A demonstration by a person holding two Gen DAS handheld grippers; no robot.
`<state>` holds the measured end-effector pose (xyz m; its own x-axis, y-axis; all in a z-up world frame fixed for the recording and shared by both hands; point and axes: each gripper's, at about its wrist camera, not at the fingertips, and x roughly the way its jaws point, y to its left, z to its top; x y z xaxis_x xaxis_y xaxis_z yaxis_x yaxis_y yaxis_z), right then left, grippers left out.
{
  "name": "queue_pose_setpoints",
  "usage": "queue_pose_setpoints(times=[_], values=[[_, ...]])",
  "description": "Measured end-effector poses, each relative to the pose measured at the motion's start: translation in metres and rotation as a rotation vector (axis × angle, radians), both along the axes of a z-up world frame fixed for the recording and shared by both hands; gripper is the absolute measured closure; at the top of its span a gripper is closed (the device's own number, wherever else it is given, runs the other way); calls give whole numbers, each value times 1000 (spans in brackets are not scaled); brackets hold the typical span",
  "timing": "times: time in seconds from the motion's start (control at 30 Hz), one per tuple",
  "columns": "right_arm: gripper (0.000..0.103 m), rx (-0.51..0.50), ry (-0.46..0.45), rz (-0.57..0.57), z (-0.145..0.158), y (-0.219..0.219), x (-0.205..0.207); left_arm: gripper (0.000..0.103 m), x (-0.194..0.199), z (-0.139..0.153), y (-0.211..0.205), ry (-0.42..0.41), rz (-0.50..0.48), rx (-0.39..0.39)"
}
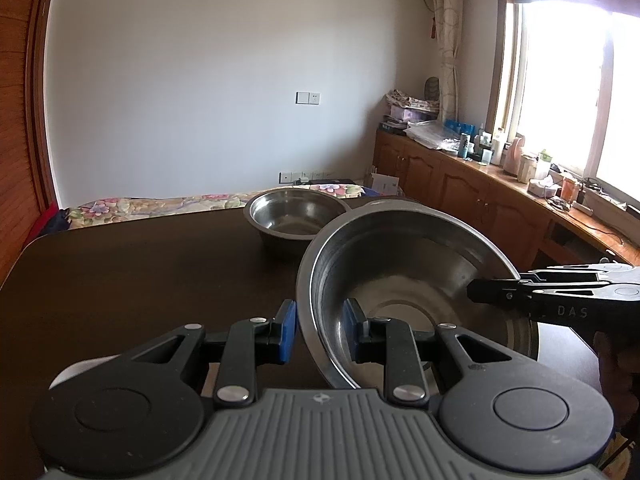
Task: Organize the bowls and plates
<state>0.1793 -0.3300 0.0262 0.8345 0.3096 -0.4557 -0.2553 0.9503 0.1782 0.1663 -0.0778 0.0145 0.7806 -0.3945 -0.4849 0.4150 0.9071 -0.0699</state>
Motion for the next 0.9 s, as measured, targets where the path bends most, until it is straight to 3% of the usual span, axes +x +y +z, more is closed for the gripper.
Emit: queue_pose_setpoints(times=[0.9], values=[[83, 26, 51, 20, -22, 6, -3, 48, -4, -23, 6, 26, 16, -17]])
